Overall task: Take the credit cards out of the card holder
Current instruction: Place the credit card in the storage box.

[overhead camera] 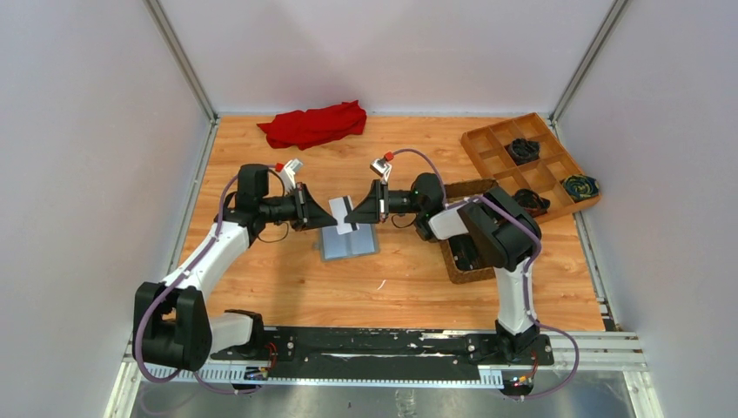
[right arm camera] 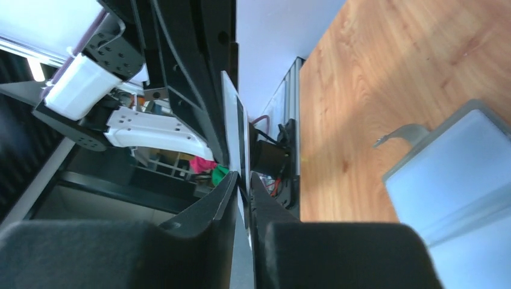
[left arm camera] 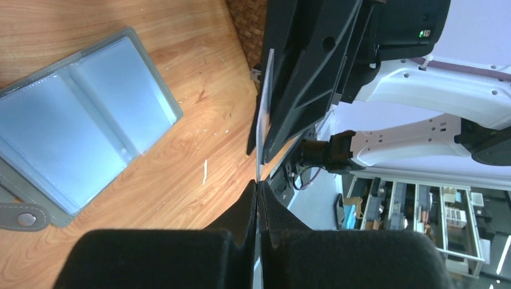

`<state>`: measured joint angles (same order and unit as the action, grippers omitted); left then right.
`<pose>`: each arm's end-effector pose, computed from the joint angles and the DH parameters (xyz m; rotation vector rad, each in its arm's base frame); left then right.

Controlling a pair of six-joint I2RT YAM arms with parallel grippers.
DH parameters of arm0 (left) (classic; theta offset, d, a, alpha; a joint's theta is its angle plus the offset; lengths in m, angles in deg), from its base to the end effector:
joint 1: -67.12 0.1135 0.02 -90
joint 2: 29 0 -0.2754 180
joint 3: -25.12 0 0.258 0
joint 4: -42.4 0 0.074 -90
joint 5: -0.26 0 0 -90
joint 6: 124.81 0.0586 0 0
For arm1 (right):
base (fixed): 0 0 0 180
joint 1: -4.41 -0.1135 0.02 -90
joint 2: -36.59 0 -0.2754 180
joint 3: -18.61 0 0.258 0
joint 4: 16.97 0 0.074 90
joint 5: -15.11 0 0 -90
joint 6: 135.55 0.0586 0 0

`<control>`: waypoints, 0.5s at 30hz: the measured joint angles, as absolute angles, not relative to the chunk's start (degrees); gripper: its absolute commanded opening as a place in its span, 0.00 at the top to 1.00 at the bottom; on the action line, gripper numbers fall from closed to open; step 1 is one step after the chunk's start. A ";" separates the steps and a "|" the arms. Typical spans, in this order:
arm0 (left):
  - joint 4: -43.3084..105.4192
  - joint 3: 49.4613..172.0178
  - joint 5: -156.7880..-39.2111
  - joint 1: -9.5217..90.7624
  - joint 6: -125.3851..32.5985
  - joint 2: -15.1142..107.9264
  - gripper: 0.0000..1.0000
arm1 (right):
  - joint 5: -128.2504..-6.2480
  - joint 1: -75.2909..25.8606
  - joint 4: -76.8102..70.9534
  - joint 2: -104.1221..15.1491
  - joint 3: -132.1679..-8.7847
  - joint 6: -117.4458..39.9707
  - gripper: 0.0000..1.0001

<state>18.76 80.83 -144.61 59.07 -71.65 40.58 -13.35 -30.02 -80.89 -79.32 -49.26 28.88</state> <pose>0.2506 -0.0838 0.2442 -0.0015 2.2908 -1.4826 0.3098 0.2748 0.1973 -0.5940 1.8010 2.1199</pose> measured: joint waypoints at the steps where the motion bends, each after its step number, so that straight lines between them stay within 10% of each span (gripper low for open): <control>1: 18.76 80.79 -144.57 59.09 -71.65 40.58 1.00 | -13.35 -30.02 -82.39 -79.67 -49.08 30.32 0.96; 3: 18.78 80.55 -144.54 59.13 -71.65 40.63 0.98 | -13.35 -30.02 -84.65 -79.63 -48.64 31.81 1.00; 8: 17.38 80.66 -144.41 59.13 -69.60 40.71 0.53 | -13.44 -29.91 -84.19 -78.58 -48.07 32.34 1.00; 15: 5.47 87.96 -138.32 59.13 -62.50 40.71 0.51 | -23.36 -26.66 -36.41 -60.51 -49.87 6.35 1.00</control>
